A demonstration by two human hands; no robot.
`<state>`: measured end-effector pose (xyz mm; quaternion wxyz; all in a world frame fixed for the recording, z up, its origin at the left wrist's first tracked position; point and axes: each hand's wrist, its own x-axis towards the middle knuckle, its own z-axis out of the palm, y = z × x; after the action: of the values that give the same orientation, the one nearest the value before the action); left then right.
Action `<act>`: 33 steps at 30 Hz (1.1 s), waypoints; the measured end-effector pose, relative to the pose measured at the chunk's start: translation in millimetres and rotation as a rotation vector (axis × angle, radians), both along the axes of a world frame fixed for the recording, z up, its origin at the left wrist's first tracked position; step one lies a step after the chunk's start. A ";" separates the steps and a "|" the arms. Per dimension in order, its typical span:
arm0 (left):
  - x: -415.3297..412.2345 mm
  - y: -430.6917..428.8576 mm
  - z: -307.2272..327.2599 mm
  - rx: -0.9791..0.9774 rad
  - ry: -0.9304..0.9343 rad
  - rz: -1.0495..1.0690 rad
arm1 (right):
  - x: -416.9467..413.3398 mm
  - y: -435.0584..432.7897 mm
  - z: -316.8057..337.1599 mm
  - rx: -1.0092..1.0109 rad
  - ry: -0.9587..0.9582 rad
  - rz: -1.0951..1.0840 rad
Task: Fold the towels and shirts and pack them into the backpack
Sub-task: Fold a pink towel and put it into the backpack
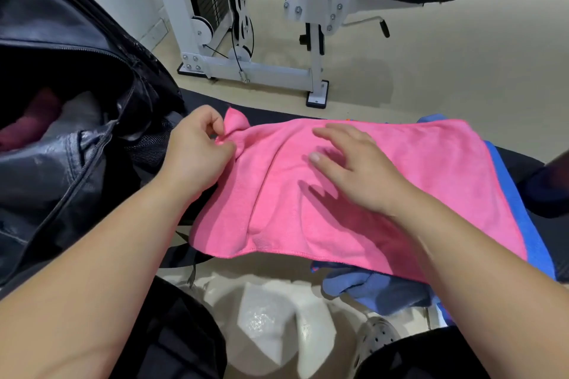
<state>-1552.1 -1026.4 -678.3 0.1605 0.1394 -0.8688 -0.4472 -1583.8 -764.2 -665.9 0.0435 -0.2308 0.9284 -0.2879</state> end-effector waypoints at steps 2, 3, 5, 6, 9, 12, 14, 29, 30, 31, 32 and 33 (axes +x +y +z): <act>1.1 7.0 3.7 0.102 0.056 -0.097 | -3.6 -23.0 10.6 -0.196 -0.026 0.053; 2.4 10.9 5.8 0.149 0.065 -0.147 | -3.4 -33.8 13.9 -0.281 -0.081 0.077; 5.9 17.7 6.4 0.181 0.058 -0.249 | -1.0 -50.5 15.7 -0.358 -0.170 0.119; 7.1 20.6 5.3 0.177 0.051 -0.298 | 0.1 -56.0 13.7 -0.352 -0.180 0.127; 8.8 26.6 1.4 0.181 0.037 -0.406 | 1.2 -62.1 7.6 -0.317 -0.156 0.098; 7.0 28.5 -1.6 0.226 -0.015 -0.440 | -1.6 -61.7 4.2 -0.239 -0.140 0.065; 7.6 28.6 -3.5 0.184 -0.066 -0.412 | -4.6 -60.5 2.5 -0.200 -0.132 0.023; 35.1 -18.1 31.0 -0.265 -0.332 -0.062 | -55.2 -112.9 40.6 -0.770 -0.588 -0.182; 38.1 -21.8 34.4 -0.264 -0.342 -0.063 | -55.9 -118.3 43.1 -0.774 -0.618 -0.180; 40.6 -24.7 38.1 -0.261 -0.346 -0.065 | -57.0 -123.2 45.0 -0.774 -0.639 -0.176; 42.9 -26.7 41.8 -0.265 -0.343 -0.064 | -56.0 -128.6 47.5 -0.788 -0.661 -0.172; 45.3 -27.3 45.3 -0.276 -0.334 -0.064 | -57.9 -133.8 46.3 -0.816 -0.690 -0.170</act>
<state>-1506.9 -1053.6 -632.9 0.0174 0.1607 -0.9403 -0.2996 -1641.7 -897.9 -619.6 0.2294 -0.0450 0.6885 -0.6865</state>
